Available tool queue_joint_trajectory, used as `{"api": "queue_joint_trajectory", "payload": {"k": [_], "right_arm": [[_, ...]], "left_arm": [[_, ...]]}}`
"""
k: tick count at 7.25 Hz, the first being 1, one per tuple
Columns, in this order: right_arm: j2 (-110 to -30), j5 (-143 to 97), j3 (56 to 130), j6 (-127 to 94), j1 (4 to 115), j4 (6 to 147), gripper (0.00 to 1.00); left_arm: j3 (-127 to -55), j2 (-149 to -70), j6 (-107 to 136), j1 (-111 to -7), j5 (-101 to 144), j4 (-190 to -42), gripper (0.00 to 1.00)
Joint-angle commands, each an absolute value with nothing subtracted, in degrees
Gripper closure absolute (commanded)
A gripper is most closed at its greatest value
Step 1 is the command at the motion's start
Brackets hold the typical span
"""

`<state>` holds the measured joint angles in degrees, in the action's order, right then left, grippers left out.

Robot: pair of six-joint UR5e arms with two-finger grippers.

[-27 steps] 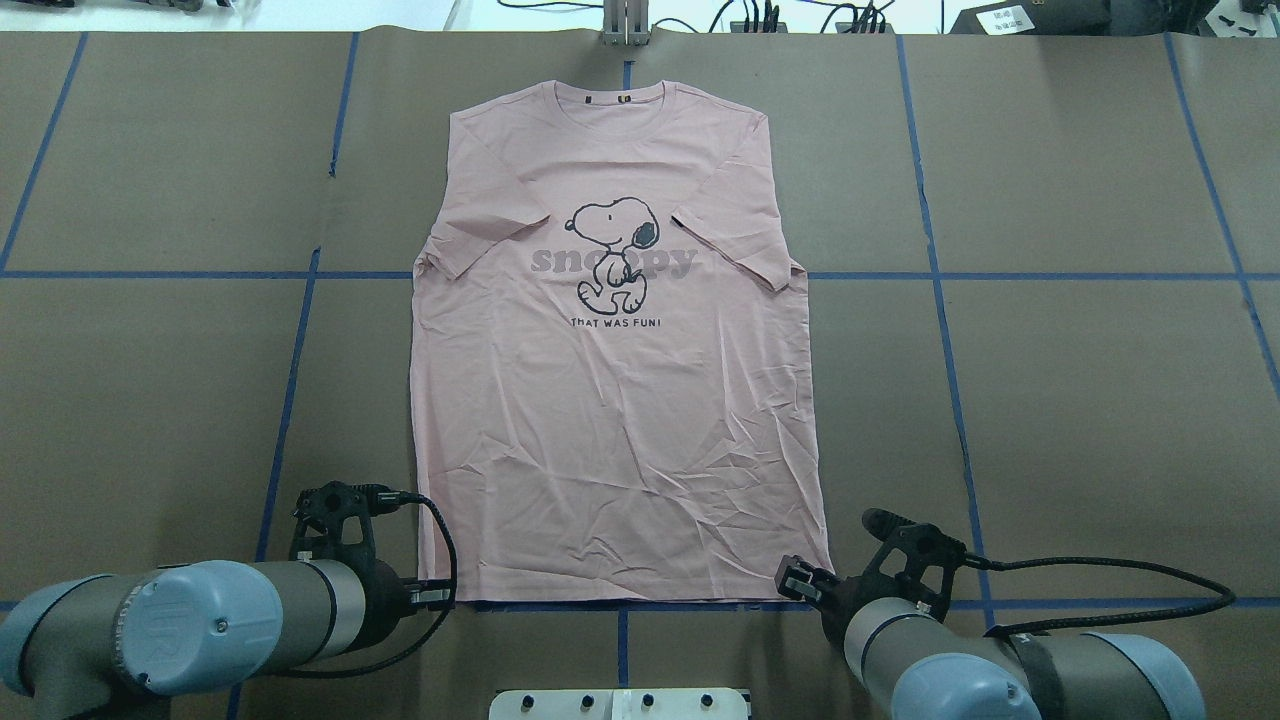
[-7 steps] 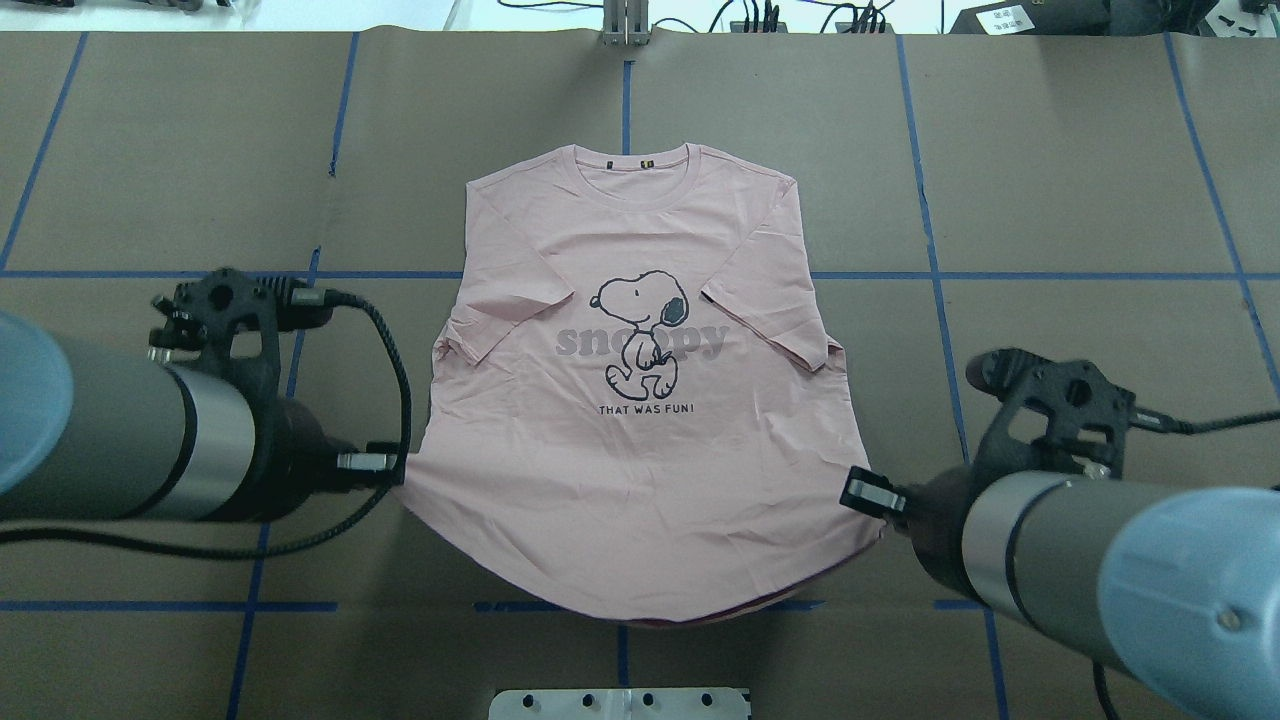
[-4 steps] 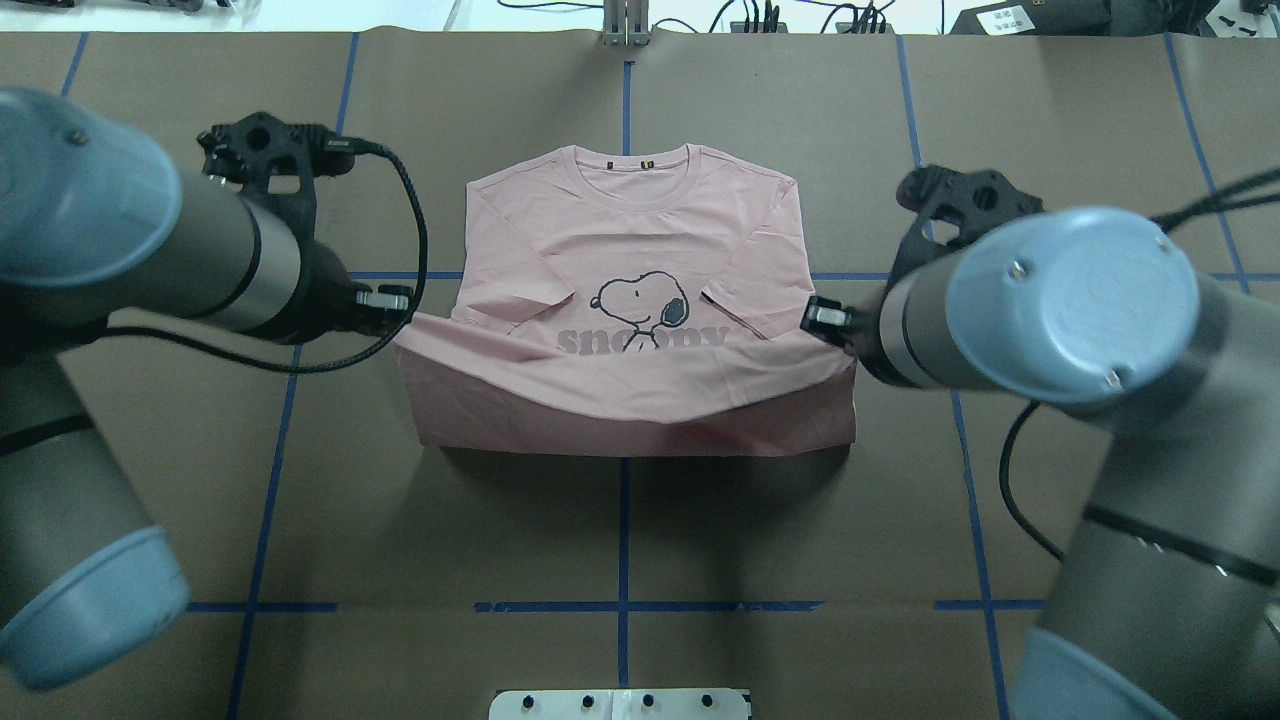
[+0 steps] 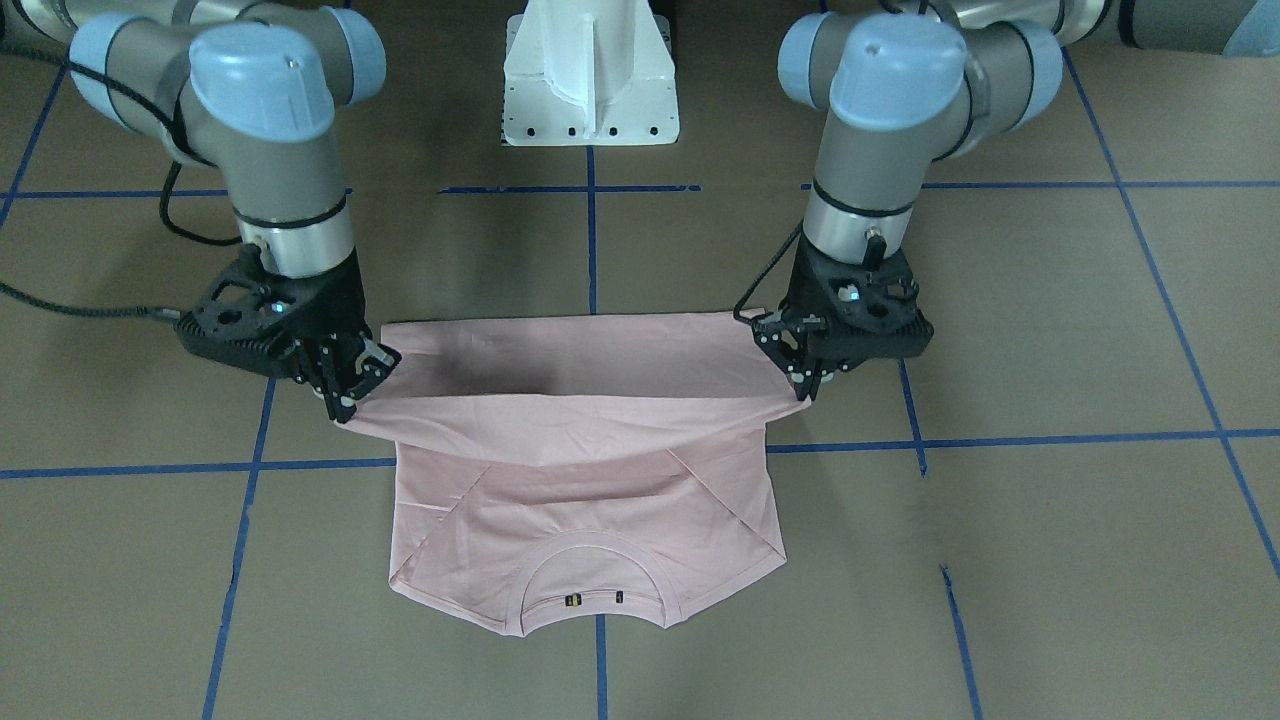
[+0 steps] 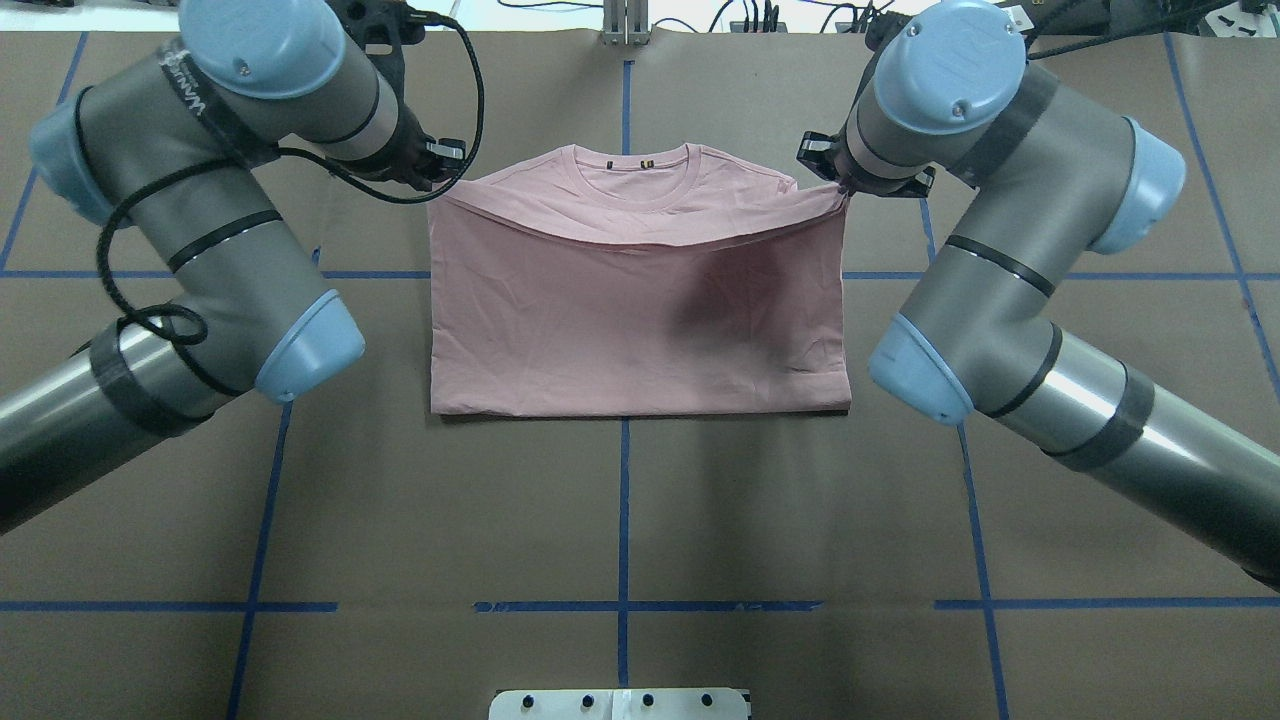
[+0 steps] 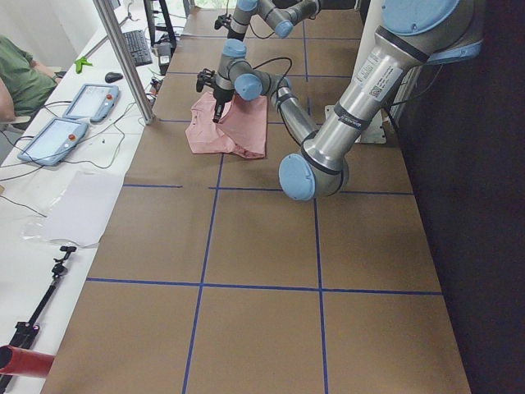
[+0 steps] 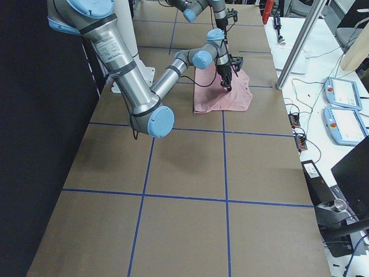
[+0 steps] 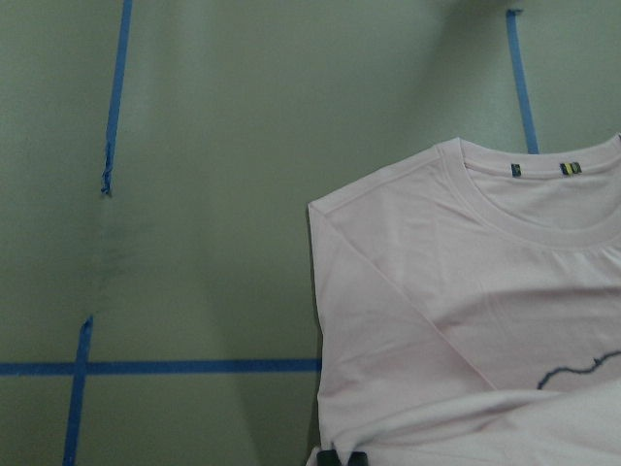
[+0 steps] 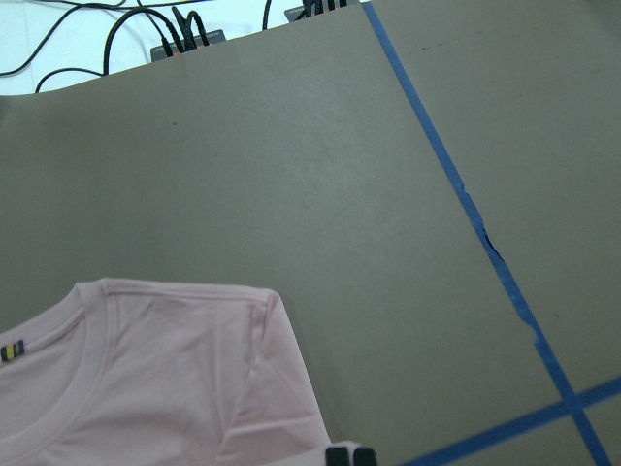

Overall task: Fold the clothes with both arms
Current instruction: 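Lift the hem and fold it over toward the collar with both grippers, then open both grippers at the collar edge and raise them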

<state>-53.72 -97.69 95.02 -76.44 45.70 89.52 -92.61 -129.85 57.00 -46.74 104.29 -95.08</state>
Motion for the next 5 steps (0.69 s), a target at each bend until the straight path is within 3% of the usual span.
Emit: {"api": "queue_joint_trajectory", "payload": {"k": [1, 3, 5], "right_arm": [[-47.4, -97.6, 77.6, -75.7, 46.8, 78.4, 1.0], [-46.5, -97.6, 71.3, -75.1, 46.7, 73.1, 1.0], [-46.4, -97.6, 70.5, -75.0, 46.5, 73.0, 1.0]], "left_arm": [[-79.2, -133.6, 55.6, -48.0, 104.2, -104.5, 1.0], [-70.3, -134.9, 54.3, -47.9, 103.9, -110.8, 1.0], [-67.6, -135.4, 54.0, -47.7, 102.9, -112.0, 1.0]]}}
